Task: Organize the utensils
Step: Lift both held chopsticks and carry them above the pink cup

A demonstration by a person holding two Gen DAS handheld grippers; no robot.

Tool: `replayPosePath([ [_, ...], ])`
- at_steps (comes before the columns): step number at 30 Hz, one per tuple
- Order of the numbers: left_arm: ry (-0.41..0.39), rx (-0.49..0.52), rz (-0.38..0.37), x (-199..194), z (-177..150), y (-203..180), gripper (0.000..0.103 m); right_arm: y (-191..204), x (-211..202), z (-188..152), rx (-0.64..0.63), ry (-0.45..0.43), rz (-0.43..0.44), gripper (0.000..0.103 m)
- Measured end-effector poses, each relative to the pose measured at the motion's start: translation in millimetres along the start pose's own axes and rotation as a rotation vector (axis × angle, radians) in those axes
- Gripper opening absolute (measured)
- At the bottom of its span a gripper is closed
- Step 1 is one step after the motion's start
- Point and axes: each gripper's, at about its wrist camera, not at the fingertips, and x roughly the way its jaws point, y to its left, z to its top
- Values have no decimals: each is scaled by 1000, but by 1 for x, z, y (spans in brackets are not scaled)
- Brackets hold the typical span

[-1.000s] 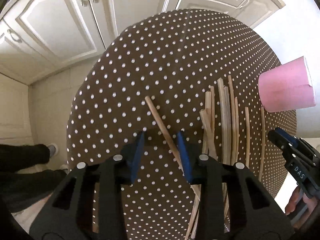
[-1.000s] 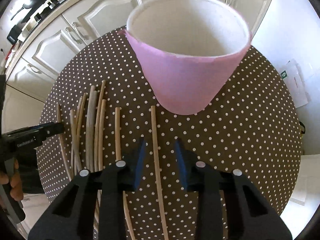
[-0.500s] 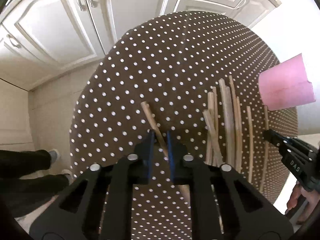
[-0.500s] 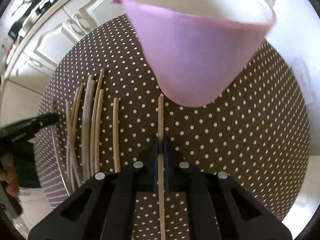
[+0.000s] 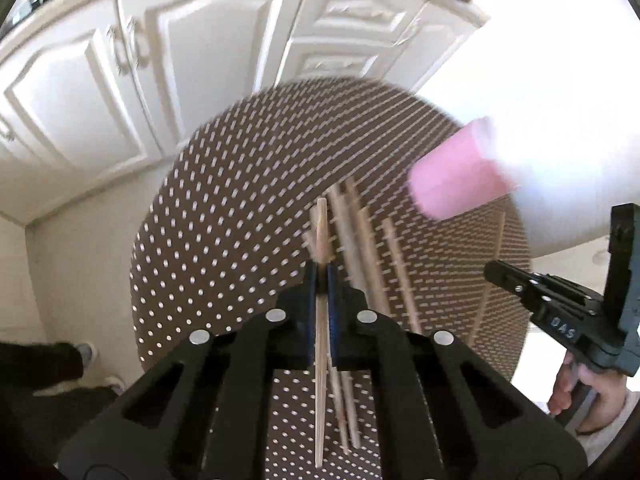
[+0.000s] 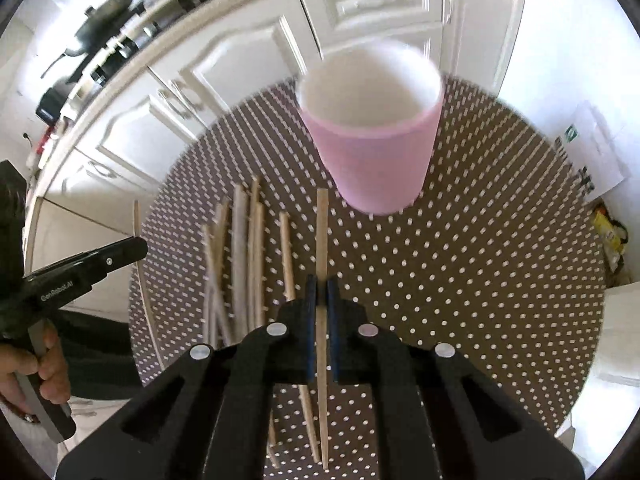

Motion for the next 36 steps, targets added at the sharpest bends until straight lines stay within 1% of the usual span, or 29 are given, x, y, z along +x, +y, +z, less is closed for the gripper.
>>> replayPosePath([
  [2,-28,-1,-71,-24,8,-7,5,7,-19,0,-5,-39,5,4],
  [3,-43,10,-86,-35,8,-16,5,13,-27,1,-10,-60,-7,4],
  [5,-106,52,-107,-59,16,-31,5,19,-54,4,-13,-138,-15,4],
  [6,-140,68,-135,-72,21,-41,5,20,-65,5,-7,-169,-16,4],
  [8,-175,101,-165,-88,26,-57,5,21,-80,11,-1,-202,-16,4],
  [9,-194,136,-177,-97,28,-68,5,24,-87,12,-3,-220,-13,4],
  [11,-228,173,-192,-109,35,-85,5,26,-94,16,-6,-246,-17,4],
  [13,-250,190,-216,-118,39,-94,5,28,-102,21,-4,-270,-17,4],
  [15,-287,225,-214,-127,46,-108,5,26,-115,27,-6,-304,-34,4],
  [20,-343,265,-248,-144,68,-131,5,27,-141,56,-9,-377,-59,4],
  [23,-402,292,-274,-163,81,-149,5,21,-159,69,1,-419,-53,4],
  [27,-466,312,-283,-176,95,-171,5,11,-171,81,18,-460,-66,4],
  [29,-490,322,-287,-177,101,-179,5,5,-173,85,25,-473,-74,4],
  [33,-503,311,-282,-164,115,-188,5,-11,-173,91,50,-495,-88,4],
  [36,-493,287,-276,-146,122,-188,5,-22,-167,96,71,-505,-81,4],
])
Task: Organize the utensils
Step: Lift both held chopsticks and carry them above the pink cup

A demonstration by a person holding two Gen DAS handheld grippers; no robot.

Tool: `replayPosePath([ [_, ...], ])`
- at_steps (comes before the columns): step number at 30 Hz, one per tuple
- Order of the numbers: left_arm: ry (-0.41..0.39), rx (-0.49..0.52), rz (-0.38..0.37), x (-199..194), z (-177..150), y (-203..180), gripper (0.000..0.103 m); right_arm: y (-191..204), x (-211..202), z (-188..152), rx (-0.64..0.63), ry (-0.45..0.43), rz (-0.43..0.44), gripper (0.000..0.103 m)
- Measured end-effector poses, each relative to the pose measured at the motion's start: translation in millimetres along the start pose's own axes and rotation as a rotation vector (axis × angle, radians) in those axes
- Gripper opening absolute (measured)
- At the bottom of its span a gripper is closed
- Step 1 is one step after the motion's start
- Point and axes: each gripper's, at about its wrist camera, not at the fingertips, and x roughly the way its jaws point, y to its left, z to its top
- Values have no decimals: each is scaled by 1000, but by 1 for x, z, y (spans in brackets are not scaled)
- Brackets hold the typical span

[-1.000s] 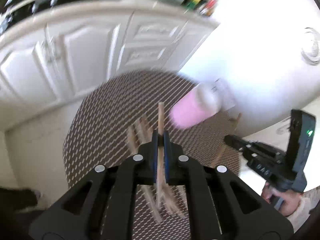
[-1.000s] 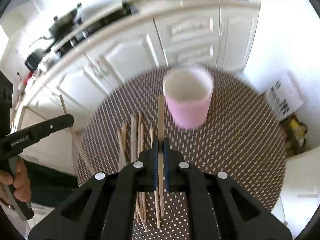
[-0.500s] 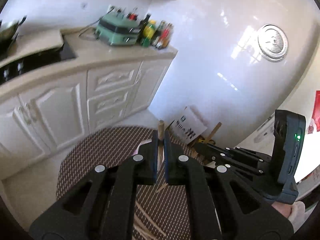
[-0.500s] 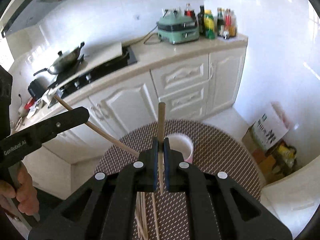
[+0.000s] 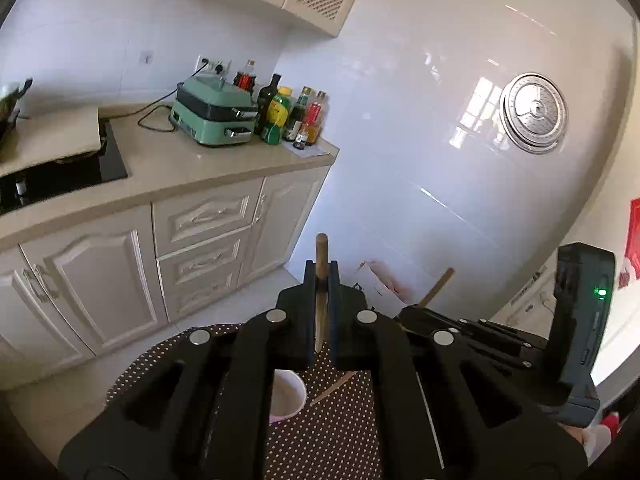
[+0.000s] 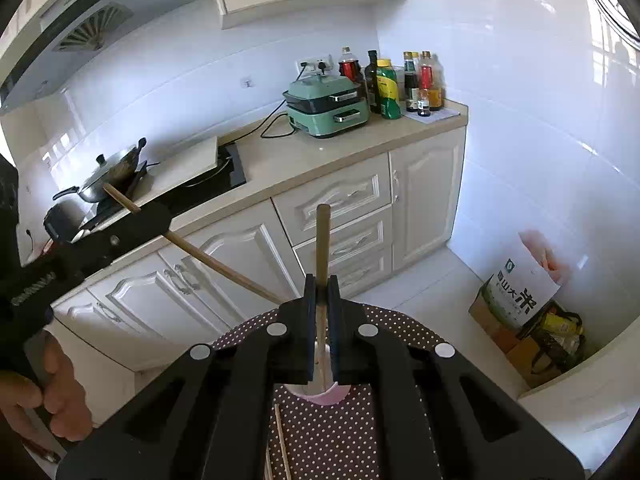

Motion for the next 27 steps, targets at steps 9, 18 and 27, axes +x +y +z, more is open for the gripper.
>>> replayPosePath([
  [9,59,-43,36,28,-15,23,5,-7,39,5,9,20,27,4],
  [18,37,-47,60,4,-14,28,5,-8,60,-7,15,62,41,4],
  [27,121,-3,87,26,-30,23,5,-10,72,-18,1,92,32,4],
])
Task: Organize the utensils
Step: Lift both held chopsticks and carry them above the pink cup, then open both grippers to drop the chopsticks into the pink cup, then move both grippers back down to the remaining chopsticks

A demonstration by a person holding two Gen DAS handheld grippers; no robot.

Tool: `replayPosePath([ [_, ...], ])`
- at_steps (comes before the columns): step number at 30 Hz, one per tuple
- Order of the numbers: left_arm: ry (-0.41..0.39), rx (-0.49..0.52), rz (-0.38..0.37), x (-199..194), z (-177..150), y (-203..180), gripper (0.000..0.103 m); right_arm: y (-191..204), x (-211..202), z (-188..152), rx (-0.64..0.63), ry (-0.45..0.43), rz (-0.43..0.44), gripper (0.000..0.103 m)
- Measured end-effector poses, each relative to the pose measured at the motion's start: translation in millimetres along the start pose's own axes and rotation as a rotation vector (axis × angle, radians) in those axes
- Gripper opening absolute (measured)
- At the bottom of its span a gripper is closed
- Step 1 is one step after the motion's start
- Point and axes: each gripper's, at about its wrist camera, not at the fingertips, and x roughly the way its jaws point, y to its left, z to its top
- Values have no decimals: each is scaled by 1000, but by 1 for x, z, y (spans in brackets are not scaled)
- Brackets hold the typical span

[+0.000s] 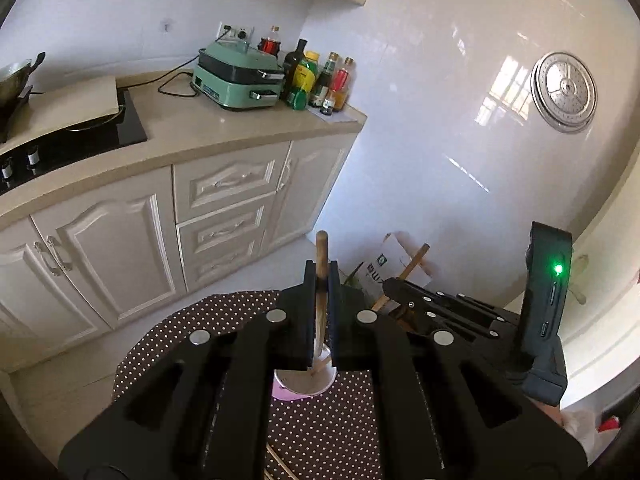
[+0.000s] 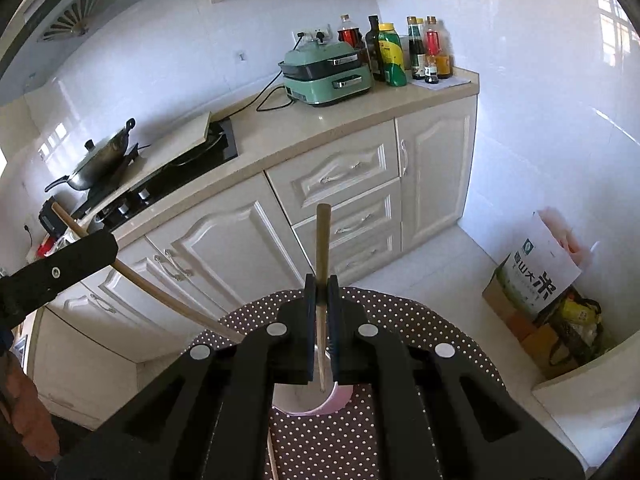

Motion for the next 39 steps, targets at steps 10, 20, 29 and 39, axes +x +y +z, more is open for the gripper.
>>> replayPosePath([
  [10,121,-37,61,41,-34,10,6,-4,12,-30,37,54,2,4],
  [20,167,-96,68,33,-48,18,8,-6,5,-44,113,74,-3,8],
  [29,129,-73,66,-6,-63,26,63,21,-20,-60,122,63,-41,22],
  [39,164,-148,60,-53,-101,78,63,75,-30,-103,93,108,-54,22],
])
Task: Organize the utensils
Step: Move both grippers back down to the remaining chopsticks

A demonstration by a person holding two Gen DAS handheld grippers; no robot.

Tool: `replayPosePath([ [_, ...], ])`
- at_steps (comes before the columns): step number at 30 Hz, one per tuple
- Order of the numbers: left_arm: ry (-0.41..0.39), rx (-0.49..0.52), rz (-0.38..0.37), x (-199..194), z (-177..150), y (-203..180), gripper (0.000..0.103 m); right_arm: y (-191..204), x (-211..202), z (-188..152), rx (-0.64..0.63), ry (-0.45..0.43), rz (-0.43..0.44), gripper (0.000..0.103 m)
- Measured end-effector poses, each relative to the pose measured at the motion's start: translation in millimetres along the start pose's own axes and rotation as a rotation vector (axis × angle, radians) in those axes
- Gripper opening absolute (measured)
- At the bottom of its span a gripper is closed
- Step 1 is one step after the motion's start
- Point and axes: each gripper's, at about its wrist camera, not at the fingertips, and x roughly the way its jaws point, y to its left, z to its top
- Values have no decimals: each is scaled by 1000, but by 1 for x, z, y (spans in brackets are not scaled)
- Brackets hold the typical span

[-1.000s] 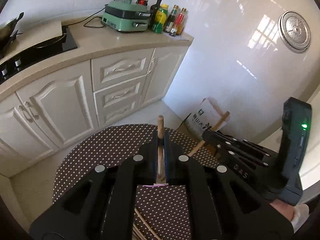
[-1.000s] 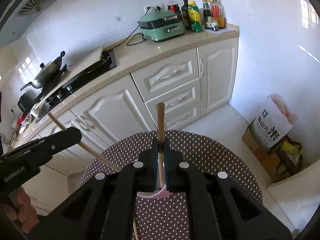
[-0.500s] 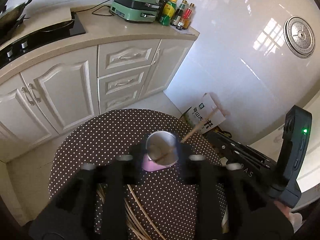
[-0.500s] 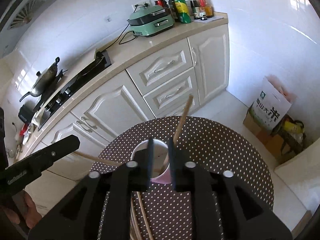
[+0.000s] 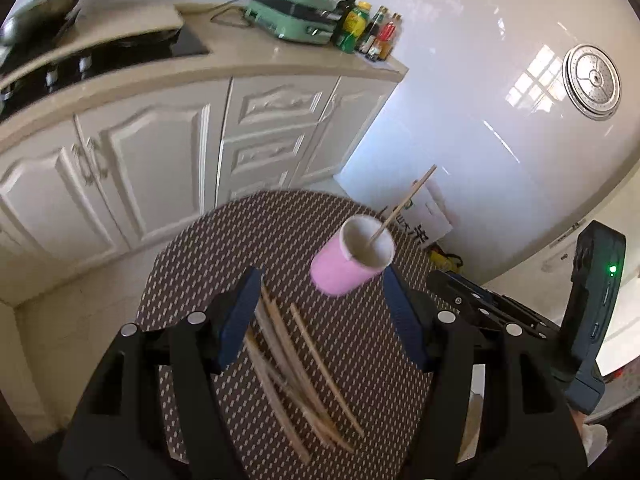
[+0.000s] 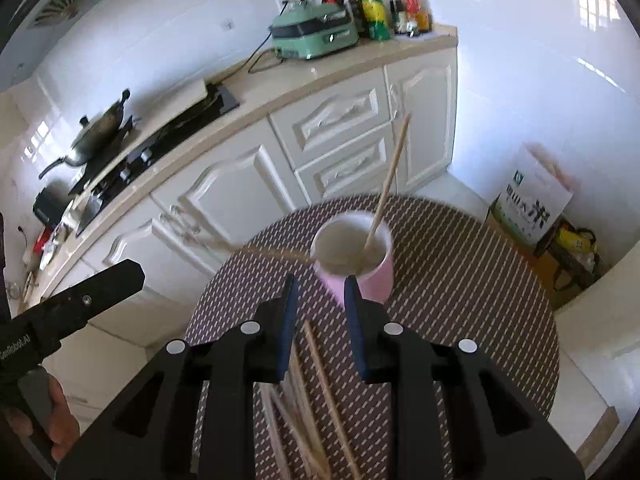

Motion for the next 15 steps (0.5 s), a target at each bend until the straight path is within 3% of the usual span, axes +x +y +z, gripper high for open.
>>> replayPosePath([
  [9,132,-138,-4,23,-55,57,63,24,25,-56,-33,109,3,22],
  [15,241,-164,-4,65,-89,72,49,16,50,-81,-59,179,-30,22],
])
